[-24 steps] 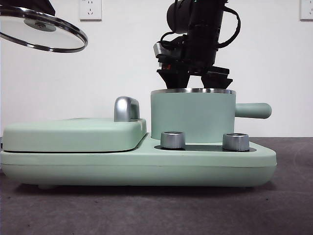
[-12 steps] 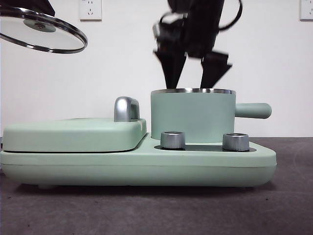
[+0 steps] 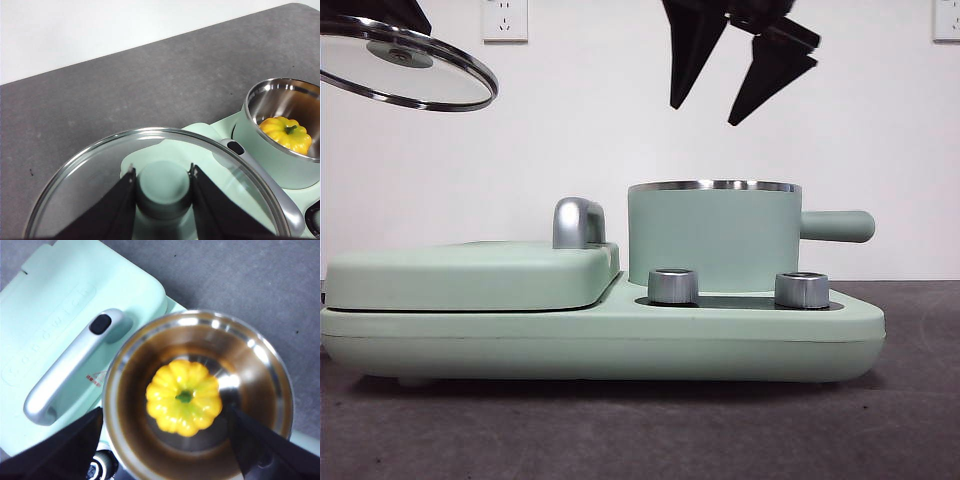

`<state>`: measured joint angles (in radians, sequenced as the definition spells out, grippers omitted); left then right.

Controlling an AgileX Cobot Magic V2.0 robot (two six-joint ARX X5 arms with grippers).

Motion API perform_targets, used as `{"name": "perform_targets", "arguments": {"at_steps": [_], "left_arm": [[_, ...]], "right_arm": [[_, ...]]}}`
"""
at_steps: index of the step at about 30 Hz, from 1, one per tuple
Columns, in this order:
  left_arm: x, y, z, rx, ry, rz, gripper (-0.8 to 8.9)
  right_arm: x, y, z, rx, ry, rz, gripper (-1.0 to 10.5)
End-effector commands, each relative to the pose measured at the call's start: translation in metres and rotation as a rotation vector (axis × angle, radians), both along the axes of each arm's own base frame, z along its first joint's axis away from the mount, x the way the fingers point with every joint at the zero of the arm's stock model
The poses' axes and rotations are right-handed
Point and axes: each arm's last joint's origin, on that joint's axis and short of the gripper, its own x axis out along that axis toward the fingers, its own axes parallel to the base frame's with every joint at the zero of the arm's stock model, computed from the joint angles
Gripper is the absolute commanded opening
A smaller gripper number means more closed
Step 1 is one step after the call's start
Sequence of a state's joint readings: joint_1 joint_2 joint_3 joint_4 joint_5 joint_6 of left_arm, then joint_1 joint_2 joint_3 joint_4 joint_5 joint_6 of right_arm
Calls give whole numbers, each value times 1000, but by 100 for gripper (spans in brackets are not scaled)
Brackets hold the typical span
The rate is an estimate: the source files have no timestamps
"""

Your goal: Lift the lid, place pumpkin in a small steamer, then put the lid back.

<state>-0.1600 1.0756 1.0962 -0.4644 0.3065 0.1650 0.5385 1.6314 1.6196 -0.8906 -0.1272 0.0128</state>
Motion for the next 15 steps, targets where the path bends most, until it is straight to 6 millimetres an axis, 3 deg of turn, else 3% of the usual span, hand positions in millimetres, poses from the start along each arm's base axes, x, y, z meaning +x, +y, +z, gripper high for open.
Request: {"name": "perform_targets", "arguments": {"at_steps": [1, 15], "left_arm": [[0, -1, 8, -6, -45, -11, 13], [-2, -6, 7, -4, -36, -36, 13]], "right_arm": [[-12, -4, -2, 61, -24, -40, 378], [-92, -54, -29, 116, -156, -84, 378]]}}
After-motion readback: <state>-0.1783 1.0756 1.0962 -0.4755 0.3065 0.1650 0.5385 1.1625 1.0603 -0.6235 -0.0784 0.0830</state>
